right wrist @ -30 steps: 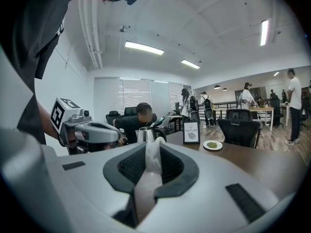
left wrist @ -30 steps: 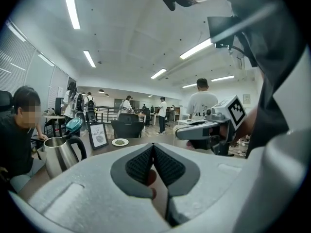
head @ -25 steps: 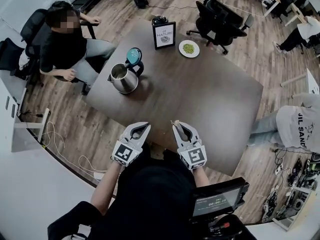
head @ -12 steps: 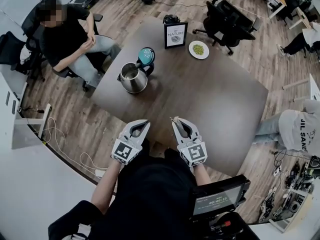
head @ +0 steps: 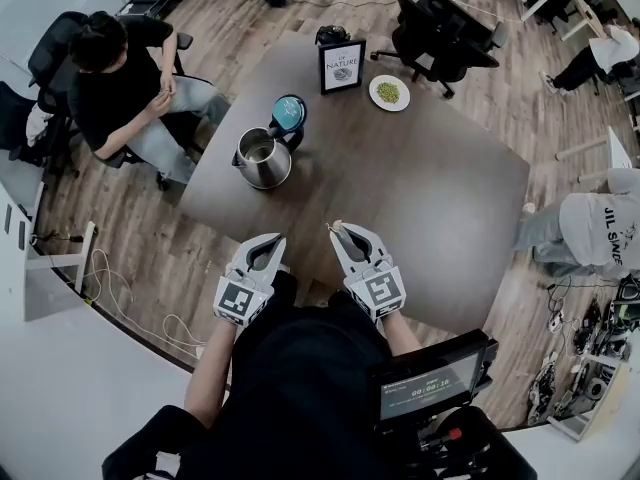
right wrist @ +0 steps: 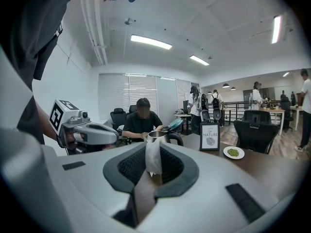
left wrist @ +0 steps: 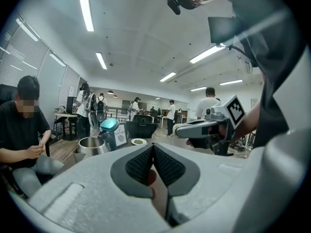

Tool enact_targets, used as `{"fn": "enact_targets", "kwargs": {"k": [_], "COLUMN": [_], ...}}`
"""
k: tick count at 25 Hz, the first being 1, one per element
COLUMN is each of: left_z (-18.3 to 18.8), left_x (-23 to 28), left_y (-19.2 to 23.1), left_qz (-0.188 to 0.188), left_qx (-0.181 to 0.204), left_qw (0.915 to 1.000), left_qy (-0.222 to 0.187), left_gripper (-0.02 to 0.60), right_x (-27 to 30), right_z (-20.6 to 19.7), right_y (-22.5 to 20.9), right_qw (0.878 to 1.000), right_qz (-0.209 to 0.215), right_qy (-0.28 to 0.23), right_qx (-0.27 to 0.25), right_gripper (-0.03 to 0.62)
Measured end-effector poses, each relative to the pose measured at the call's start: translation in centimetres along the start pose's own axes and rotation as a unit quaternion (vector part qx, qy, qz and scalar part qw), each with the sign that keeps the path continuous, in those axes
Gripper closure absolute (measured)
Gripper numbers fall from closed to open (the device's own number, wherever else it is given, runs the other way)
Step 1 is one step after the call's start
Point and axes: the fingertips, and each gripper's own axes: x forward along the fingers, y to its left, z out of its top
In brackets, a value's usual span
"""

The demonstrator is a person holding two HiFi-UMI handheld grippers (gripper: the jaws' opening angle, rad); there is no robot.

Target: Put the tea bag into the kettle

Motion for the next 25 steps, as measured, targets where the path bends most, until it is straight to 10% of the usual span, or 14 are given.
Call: {"fn": "enact_targets", "kwargs": {"k": [25], "left_z": [-1.7], "left_x": [-3.7], "left_y": [8.1], "left_qz": [0.001], "left_qx": [-0.006], "left_qw": [0.9999], "left_qy": [-0.015], "left_gripper": [0.578], "right_x": [8.4], "right_z": [-0.6], "right_y": [4.4], "right_qw": [1.0], "right_qz": [0.008], "right_qy": [0.015], "right_qx": [0.004], "right_gripper": [0.542]}}
